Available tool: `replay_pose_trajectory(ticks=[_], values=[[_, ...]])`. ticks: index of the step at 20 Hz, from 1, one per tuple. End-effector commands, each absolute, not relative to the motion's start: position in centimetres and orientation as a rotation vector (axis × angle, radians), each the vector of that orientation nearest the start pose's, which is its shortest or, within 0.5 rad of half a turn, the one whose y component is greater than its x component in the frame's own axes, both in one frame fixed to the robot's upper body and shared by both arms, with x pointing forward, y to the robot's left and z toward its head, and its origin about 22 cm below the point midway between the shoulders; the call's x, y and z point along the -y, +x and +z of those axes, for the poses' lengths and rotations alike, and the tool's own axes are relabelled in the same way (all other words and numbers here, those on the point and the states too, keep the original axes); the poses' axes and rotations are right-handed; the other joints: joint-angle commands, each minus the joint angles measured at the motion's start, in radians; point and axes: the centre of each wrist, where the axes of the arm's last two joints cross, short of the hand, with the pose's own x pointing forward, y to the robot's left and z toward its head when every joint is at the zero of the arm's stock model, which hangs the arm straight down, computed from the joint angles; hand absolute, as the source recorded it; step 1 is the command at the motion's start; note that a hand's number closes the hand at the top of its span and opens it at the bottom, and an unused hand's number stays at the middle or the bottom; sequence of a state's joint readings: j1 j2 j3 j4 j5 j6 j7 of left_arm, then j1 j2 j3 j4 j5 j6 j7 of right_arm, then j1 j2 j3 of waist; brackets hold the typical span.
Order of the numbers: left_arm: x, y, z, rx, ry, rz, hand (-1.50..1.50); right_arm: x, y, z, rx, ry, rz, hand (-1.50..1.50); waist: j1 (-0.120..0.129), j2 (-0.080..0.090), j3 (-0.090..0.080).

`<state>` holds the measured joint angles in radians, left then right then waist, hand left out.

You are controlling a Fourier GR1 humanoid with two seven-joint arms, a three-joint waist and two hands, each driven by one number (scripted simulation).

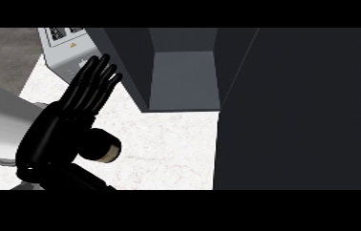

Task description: Pick up the wine, place it into the cabinet and close the cabinet

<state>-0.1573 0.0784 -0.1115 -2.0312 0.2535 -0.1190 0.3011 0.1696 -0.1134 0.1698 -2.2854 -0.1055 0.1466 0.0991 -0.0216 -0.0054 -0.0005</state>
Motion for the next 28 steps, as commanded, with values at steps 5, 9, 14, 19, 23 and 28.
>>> replay_pose_trajectory(ticks=[5, 9, 14, 19, 23, 28], values=[[-17.3, 19.7, 19.8, 1.739, -0.511, -0.229, -1.5, 21.8, 10.3, 17.3, 1.958, 0.327, 0.301, -1.5, 0.014, -0.002, 0.001], [-17.0, 16.3, 20.9, 1.709, -0.517, -0.25, -1.5, 22.3, 10.0, 18.1, 1.948, 0.326, 0.314, -1.5, 0.02, -0.001, 0.001], [-17.4, 16.0, 22.4, 1.736, -0.511, -0.232, -1.5, 21.2, 9.4, 19.5, 1.936, 0.361, 0.319, -1.5, 0.021, 0.002, 0.0], [-15.3, 15.4, 23.3, 1.722, -0.506, -0.217, -1.5, 21.8, 9.0, 20.0, 1.952, 0.363, 0.311, -1.5, 0.018, 0.001, 0.001], [-16.3, 15.4, 24.1, 1.704, -0.471, -0.196, -1.5, 21.3, 8.6, 20.2, 1.95, 0.345, 0.285, -1.5, 0.017, 0.002, 0.0], [-16.8, 13.7, 25.1, 1.75, -0.42, -0.157, -1.5, 21.2, 7.5, 20.3, 1.934, 0.355, 0.3, -1.5, 0.013, -0.004, 0.001]])
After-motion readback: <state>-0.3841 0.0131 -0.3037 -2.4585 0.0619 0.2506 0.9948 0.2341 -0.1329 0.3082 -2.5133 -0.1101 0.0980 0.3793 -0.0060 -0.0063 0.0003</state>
